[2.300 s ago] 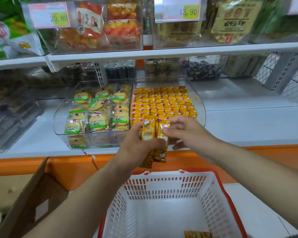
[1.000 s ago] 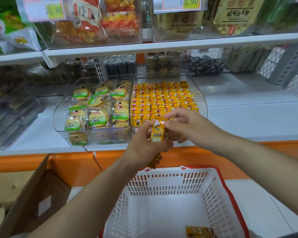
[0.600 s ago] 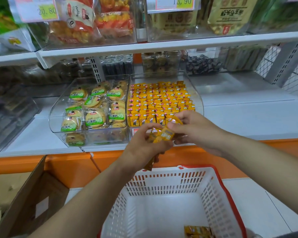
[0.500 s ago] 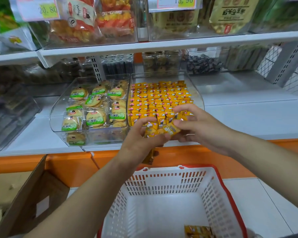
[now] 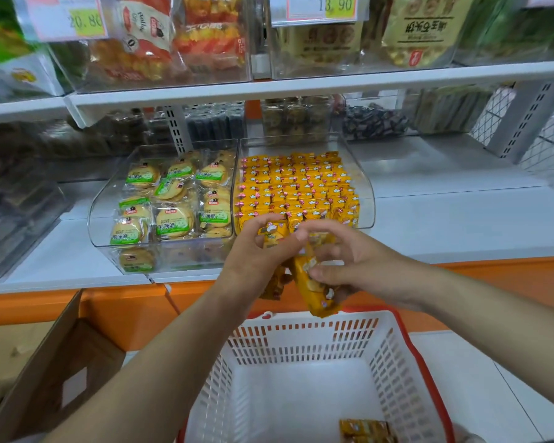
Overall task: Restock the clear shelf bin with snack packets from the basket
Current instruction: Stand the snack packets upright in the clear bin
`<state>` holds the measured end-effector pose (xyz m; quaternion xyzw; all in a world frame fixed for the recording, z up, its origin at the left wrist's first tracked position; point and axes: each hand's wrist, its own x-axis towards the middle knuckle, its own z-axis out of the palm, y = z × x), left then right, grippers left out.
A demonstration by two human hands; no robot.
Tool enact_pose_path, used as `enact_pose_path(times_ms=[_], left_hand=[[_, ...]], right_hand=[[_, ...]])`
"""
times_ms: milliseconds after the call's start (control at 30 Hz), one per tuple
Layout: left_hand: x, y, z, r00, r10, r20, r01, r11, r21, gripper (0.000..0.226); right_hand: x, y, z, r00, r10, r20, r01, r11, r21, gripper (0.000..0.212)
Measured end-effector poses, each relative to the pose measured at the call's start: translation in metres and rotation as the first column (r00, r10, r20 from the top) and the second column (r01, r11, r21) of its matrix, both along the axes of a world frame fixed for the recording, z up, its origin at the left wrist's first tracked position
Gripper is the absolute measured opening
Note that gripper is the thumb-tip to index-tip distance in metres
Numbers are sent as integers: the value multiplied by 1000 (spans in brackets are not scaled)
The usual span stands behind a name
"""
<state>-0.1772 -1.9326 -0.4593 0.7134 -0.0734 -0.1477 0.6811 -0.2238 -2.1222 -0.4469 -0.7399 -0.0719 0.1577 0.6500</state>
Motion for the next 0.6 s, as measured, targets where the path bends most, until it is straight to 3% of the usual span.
enact_pose_path(times_ms=[67,133,233,333,500,600], left_hand=[[2,0,1,998,-36,47,34,999,38,52],[3,-1,2,986,-62,154,38,987,156,30],[9,-8,0,958,-114,263,25,947,320,40],[27,-29,4,936,-147,320,-16,891,454,58],[63,-75,12,865,-285,414,7,830,558,52],[81,-91,10,873,-330,359,71,814,576,54]], right_hand=[[4,-17,8,999,-23,26,23,1000,-10,59],[10,-36,14,986,-157,63,161,986,-49,55],[19,-67,14,899,-381,218,416,897,-148,46],[31,-89,11,790,-480,383,575,796,-188,45],[45,-101,6,684,-478,551,663,722,-196,44],[52,-102,8,645,-439,626,688,691,-224,43]])
